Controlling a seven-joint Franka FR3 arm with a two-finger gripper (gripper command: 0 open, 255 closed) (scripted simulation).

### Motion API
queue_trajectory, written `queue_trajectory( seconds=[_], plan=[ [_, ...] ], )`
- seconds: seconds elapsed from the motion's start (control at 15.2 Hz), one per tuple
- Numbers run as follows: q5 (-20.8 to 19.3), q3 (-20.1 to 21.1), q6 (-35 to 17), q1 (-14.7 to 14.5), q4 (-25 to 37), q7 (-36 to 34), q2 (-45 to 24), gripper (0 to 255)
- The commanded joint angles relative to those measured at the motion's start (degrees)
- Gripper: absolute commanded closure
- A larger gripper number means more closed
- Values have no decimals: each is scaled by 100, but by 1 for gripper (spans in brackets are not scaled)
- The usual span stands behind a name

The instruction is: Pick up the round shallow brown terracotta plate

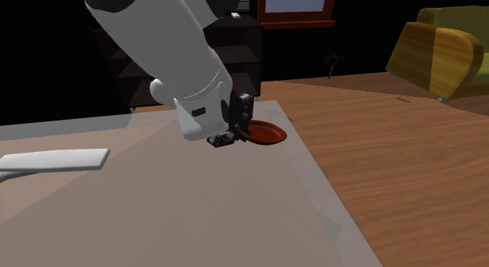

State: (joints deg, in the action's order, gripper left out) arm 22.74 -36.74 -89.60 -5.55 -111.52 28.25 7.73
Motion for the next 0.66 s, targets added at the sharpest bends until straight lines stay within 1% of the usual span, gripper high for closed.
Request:
queue_trajectory(
  seconds=[0.0, 0.46, 0.59],
  plan=[
    [-10, 12, 128, -6, 124, -79, 29, 255],
    [8, 4, 609, -15, 651, -281, 22, 255],
    [8, 4, 619, -15, 663, -285, 22, 255]
  ],
)
